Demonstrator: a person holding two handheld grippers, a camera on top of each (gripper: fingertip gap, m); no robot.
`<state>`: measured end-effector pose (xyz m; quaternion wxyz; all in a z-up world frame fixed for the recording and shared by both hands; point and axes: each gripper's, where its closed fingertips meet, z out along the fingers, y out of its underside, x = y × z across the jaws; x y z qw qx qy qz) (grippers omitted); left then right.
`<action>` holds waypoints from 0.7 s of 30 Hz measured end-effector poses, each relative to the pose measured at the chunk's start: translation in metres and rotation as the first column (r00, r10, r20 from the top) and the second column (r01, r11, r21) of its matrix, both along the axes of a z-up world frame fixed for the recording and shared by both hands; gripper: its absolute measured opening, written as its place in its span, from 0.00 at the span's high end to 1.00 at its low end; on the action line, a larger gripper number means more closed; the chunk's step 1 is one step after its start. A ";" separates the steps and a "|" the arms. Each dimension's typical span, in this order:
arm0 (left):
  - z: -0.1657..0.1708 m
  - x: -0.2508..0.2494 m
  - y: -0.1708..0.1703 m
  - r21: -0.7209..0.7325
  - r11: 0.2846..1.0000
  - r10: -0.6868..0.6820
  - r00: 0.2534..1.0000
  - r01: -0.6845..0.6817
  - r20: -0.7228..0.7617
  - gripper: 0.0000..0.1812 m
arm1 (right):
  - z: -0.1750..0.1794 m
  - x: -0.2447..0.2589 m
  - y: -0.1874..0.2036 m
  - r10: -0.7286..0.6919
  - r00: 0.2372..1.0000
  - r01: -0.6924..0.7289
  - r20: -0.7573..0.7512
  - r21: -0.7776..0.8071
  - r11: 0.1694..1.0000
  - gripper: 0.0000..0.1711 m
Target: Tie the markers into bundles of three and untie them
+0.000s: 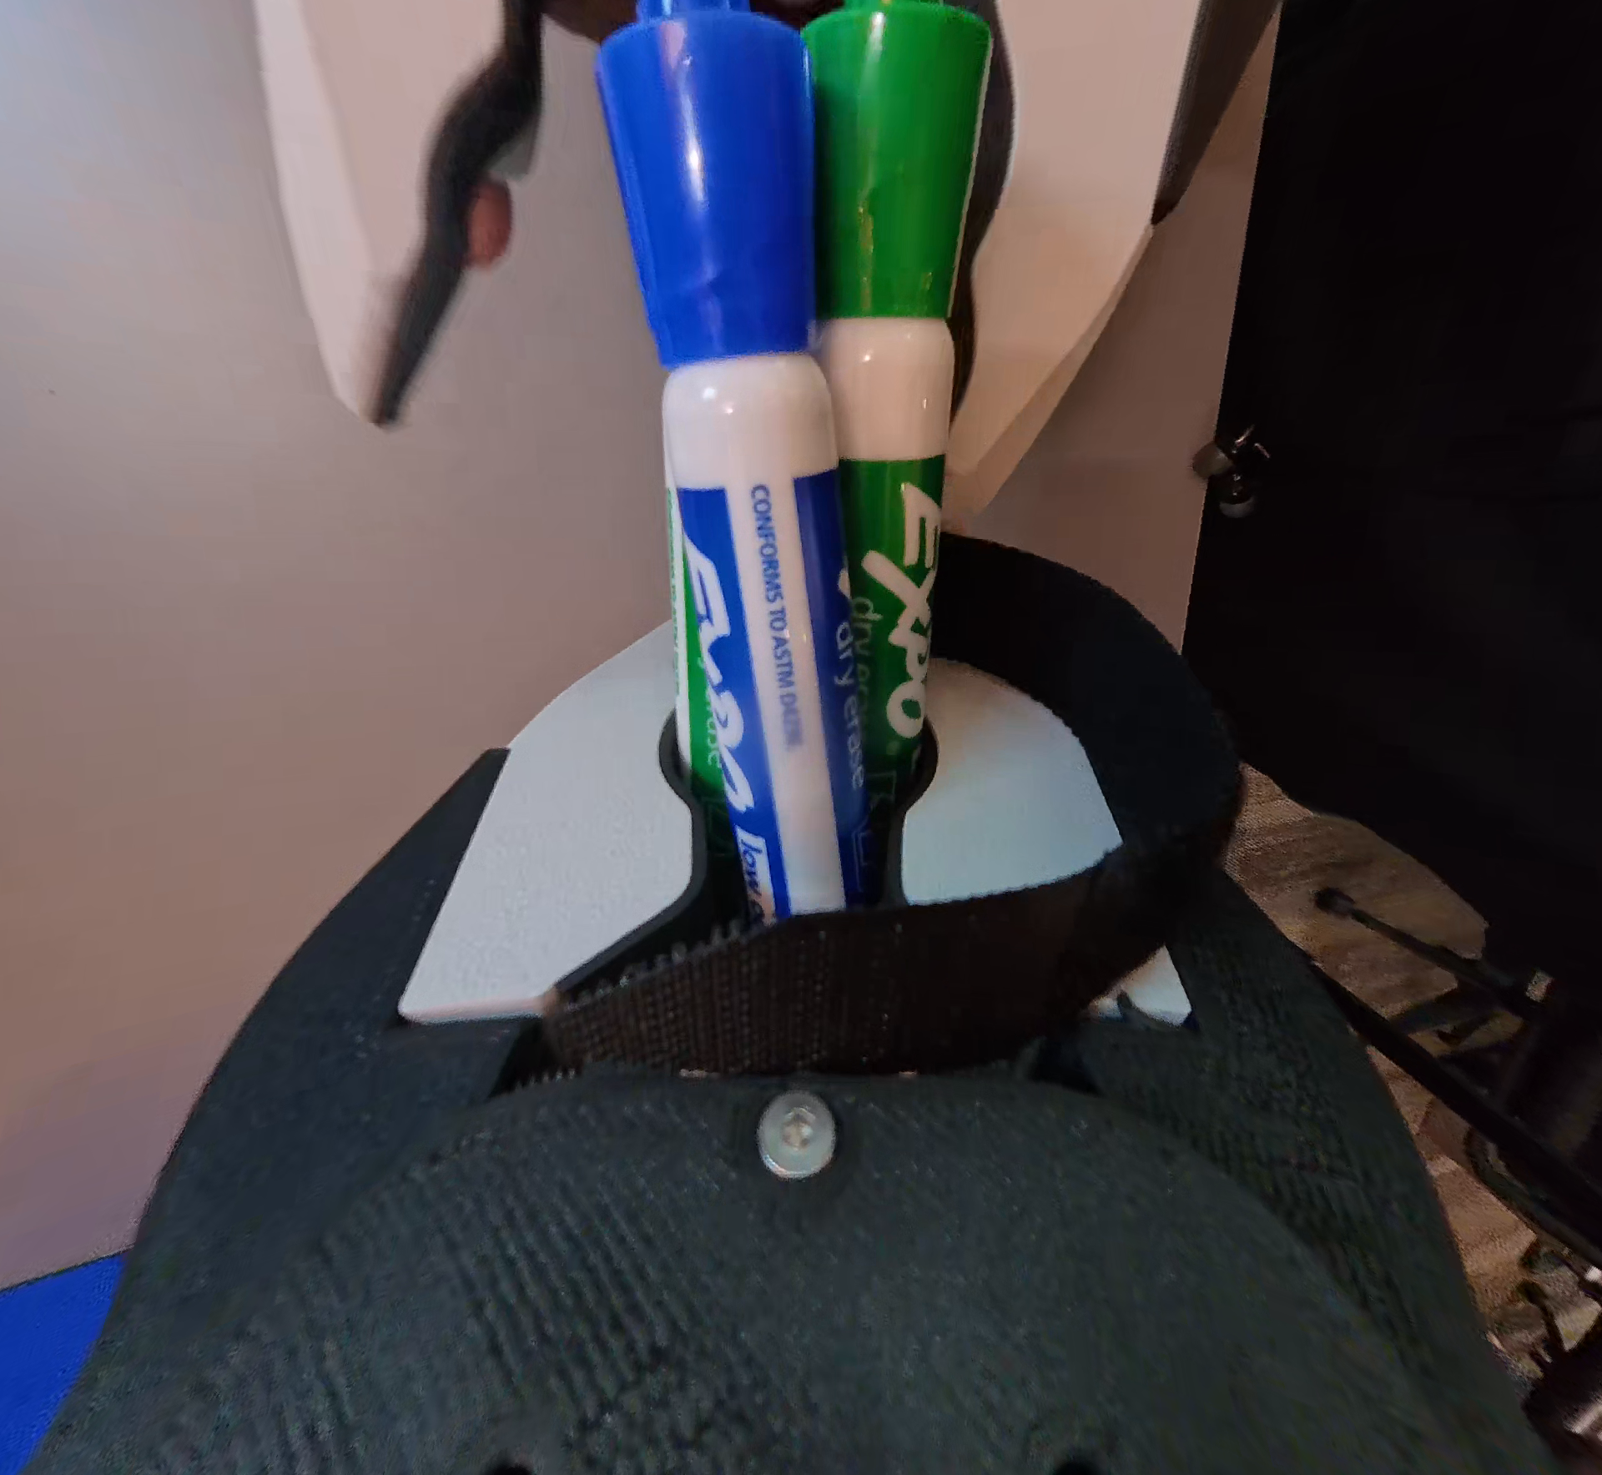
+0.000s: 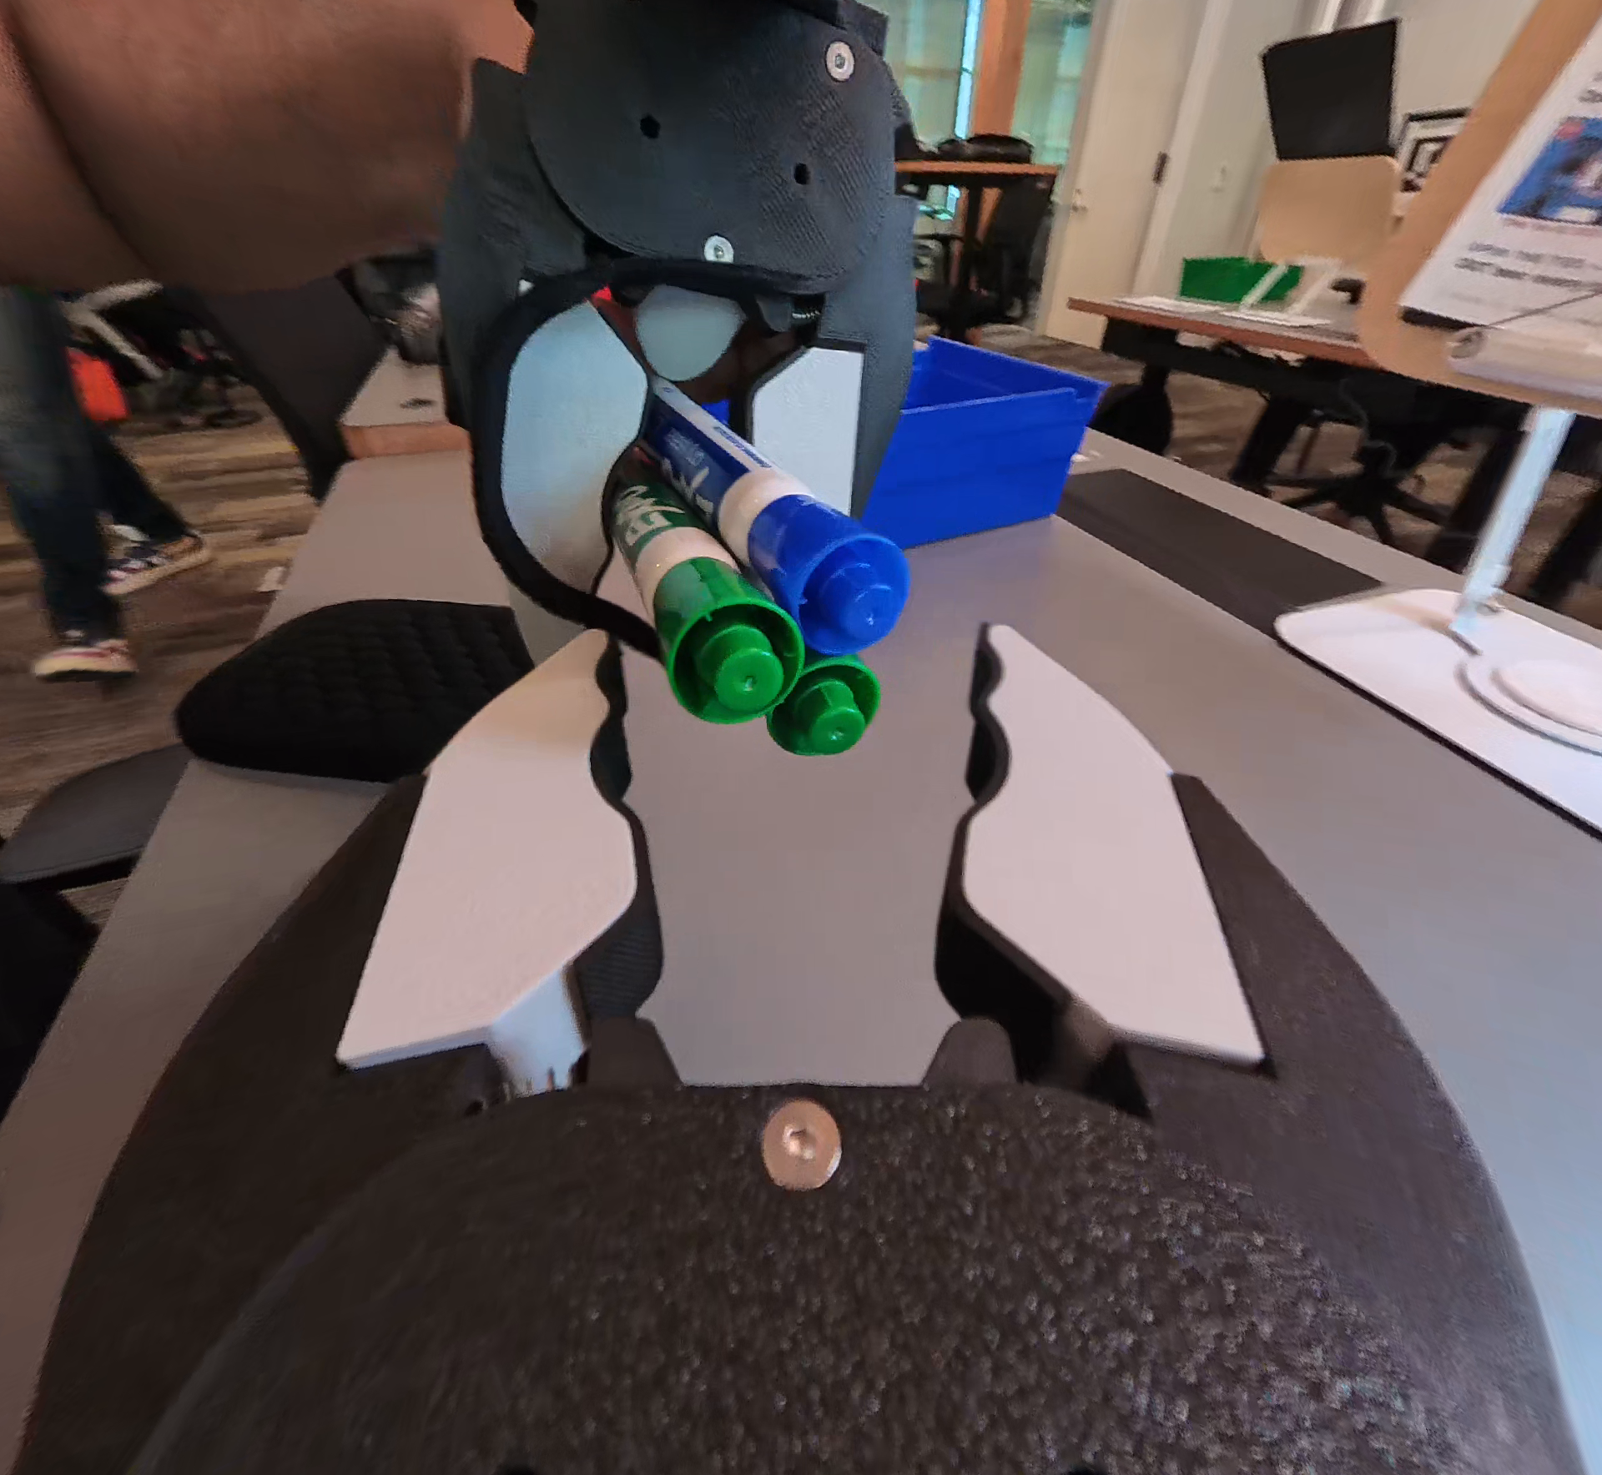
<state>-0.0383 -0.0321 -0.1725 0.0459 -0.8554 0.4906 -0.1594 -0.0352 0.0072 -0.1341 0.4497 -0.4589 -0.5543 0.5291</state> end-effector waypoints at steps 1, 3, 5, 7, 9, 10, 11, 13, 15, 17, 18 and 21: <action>-0.002 0.000 0.000 -0.008 1.000 0.004 1.000 -0.004 0.003 0.77 | -0.002 0.001 0.004 -0.037 0.999 0.037 0.009 0.034 0.999 0.51; -0.006 0.000 -0.001 -0.029 1.000 0.012 1.000 -0.011 0.013 0.77 | -0.005 0.004 0.007 -0.088 0.996 0.086 0.010 0.102 0.991 0.47; -0.010 -0.001 -0.002 -0.047 0.999 0.013 1.000 -0.012 0.018 0.77 | -0.006 0.006 0.005 -0.114 0.993 0.111 0.006 0.175 0.978 0.46; -0.014 0.000 -0.003 -0.073 0.997 0.023 0.999 -0.021 0.029 0.77 | -0.005 0.008 0.004 -0.143 0.990 0.139 -0.009 0.287 0.948 0.45; -0.018 -0.001 -0.004 -0.087 0.996 0.025 0.999 -0.023 0.026 0.77 | -0.002 0.009 0.000 -0.153 0.988 0.153 -0.032 0.388 0.909 0.45; -0.020 -0.001 -0.004 -0.095 0.995 0.027 0.999 -0.024 0.026 0.77 | 0.000 0.009 -0.003 -0.156 0.987 0.159 -0.042 0.436 0.886 0.45; -0.022 -0.001 -0.004 -0.100 0.995 0.031 0.999 -0.028 0.028 0.77 | 0.001 0.009 -0.006 -0.154 0.987 0.160 -0.054 0.482 0.862 0.45; -0.025 -0.001 -0.003 -0.105 0.994 0.036 0.999 -0.033 0.021 0.77 | 0.003 0.009 -0.014 -0.140 0.988 0.151 -0.063 0.565 0.811 0.47; -0.029 -0.002 -0.002 -0.104 0.994 0.034 0.999 -0.032 0.010 0.77 | 0.002 0.007 -0.022 -0.121 0.991 0.129 -0.056 0.627 0.768 0.49; -0.032 -0.002 -0.001 -0.102 0.994 0.029 1.000 -0.029 -0.004 0.77 | 0.000 0.006 -0.030 -0.093 0.995 0.088 -0.029 0.681 0.727 0.52; -0.032 -0.002 -0.001 -0.102 0.994 0.028 1.000 -0.028 -0.009 0.77 | -0.001 0.005 -0.032 -0.089 0.996 0.080 -0.025 0.711 0.699 0.52; -0.035 -0.003 0.000 -0.091 0.996 0.013 0.999 -0.016 -0.036 0.77 | -0.014 0.000 -0.037 -0.061 0.995 -0.022 0.076 0.784 0.621 0.57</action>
